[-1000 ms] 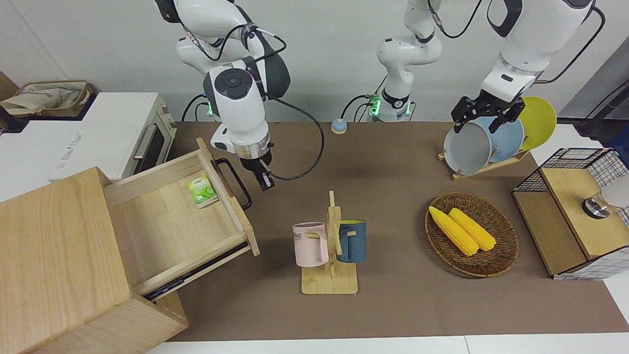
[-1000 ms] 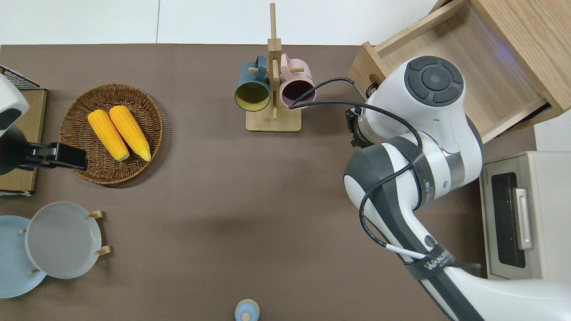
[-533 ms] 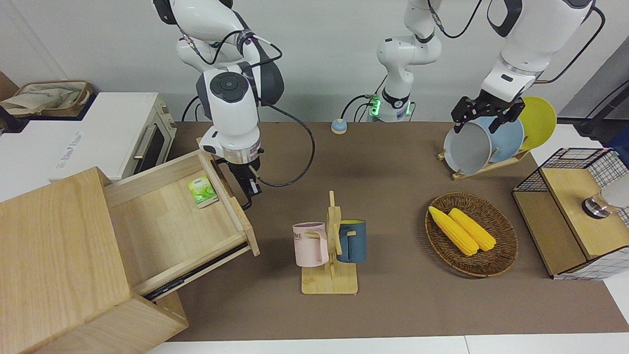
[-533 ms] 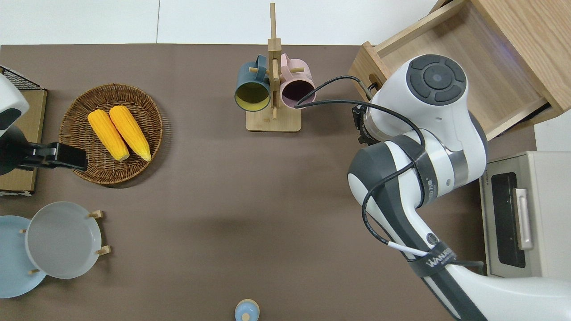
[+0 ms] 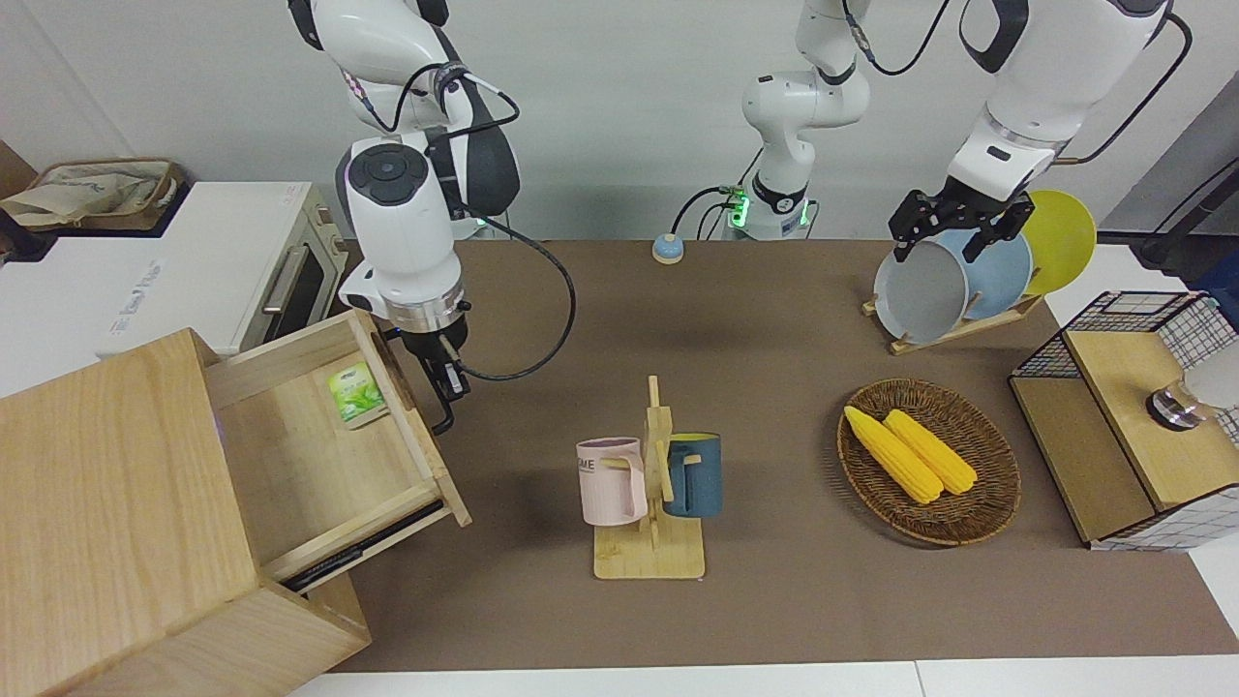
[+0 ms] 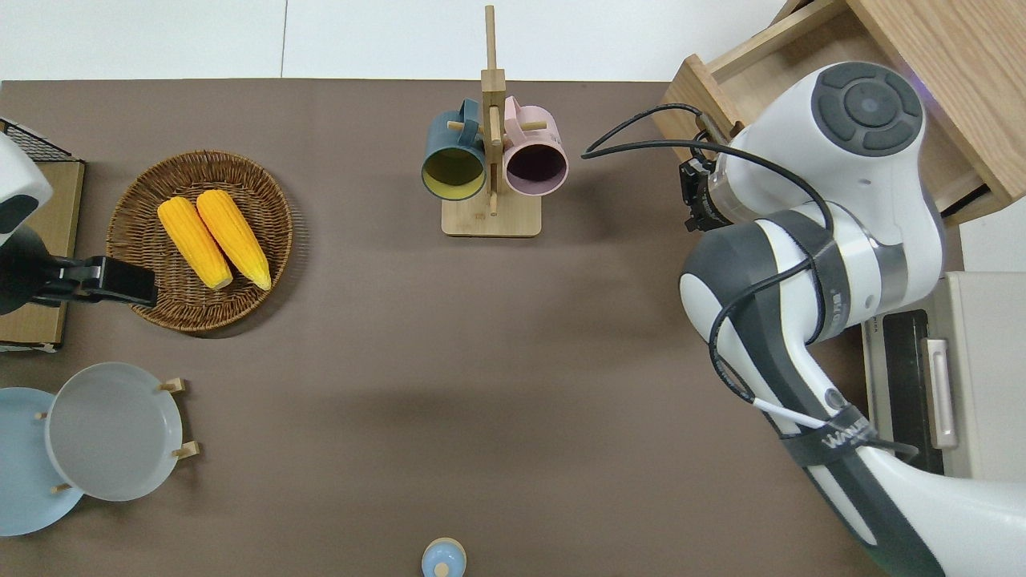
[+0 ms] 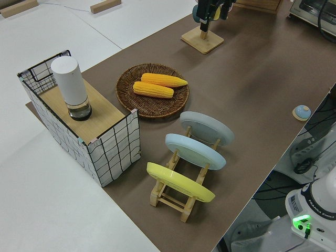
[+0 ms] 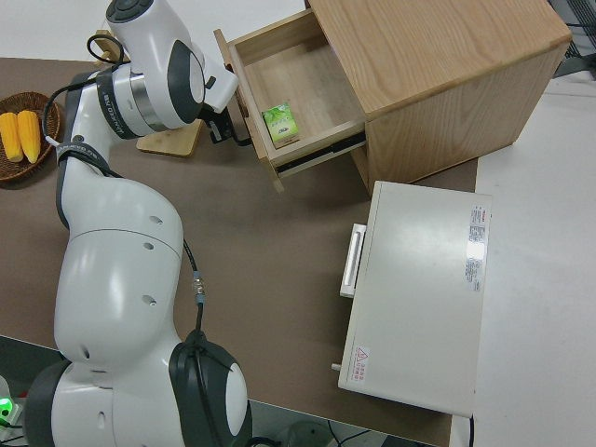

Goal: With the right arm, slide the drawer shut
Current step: 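Press the drawer front fully shut with the right gripper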

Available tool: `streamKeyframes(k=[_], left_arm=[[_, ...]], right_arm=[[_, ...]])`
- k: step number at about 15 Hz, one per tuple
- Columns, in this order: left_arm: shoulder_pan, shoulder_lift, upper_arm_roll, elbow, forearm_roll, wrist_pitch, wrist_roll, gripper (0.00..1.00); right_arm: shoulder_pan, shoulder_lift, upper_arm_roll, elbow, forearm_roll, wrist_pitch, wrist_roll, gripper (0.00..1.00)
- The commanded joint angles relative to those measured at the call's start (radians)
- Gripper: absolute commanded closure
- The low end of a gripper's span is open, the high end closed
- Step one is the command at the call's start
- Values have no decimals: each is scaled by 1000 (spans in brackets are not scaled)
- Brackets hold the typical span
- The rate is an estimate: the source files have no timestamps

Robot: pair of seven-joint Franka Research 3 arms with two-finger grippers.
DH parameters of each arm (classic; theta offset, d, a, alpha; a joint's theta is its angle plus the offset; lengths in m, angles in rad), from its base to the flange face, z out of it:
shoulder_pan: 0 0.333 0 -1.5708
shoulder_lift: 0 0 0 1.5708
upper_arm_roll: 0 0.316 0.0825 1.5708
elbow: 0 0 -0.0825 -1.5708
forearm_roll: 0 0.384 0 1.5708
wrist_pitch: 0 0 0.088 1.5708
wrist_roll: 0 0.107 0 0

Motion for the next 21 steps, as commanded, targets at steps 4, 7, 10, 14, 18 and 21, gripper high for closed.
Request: streamKeyframes(k=[4,7,10,14,18,21], left_arm=[[4,11,-6,26,17,-20,10,7],[4,11,-6,24,17,-20,10,7],[4,11,-6,26,17,-20,10,7],[4,11,-6,26,17,-20,10,7],[4,11,-6,26,17,-20,10,7],[4,11,-6,26,17,-20,10,7]], right_arm=[[-118,57,21,75,-17,3,-156,1000],[-158,82,21,99,-17,7,-209,1000],[-181,99,16,112,-18,17,-243,1000],[-212,120,16,152,-18,18,-288,1000],[-239,122,16,152,-18,38,-329,1000],[-259,122,21,152,-18,64,-343,1000]])
